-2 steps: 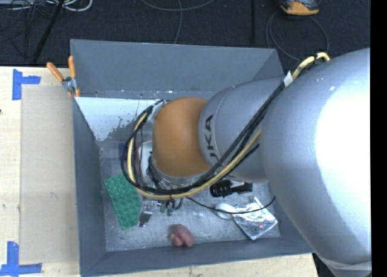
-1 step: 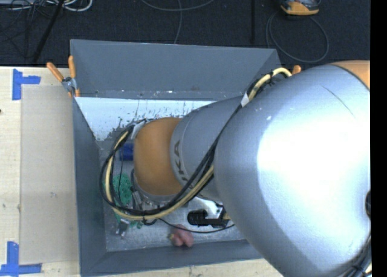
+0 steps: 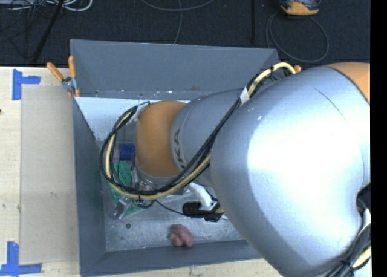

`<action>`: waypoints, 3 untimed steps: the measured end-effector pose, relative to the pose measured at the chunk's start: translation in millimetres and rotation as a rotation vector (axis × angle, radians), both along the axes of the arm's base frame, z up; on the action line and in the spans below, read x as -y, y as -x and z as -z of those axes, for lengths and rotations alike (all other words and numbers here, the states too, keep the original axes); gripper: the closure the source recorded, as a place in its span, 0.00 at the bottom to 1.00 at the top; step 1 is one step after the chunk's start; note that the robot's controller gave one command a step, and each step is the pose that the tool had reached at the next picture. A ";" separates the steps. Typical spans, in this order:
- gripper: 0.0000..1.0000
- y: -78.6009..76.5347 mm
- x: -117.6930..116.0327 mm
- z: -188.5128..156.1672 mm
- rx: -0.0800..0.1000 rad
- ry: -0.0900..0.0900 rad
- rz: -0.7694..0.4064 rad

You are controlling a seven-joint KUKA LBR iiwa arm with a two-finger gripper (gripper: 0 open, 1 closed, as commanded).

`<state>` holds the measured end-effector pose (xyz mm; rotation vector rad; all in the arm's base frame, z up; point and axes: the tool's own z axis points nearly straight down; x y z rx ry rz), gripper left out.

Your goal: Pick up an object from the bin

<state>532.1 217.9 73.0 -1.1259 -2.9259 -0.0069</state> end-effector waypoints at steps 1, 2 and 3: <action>1.00 -2.7 1.9 -2.0 0.009 0.002 0.001; 1.00 -3.0 2.5 -29.5 0.004 0.007 -0.001; 1.00 -3.0 3.3 -45.3 0.003 0.007 -0.004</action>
Offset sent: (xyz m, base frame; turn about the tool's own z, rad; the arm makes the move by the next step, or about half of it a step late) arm 0.0000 0.0000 0.0000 0.0000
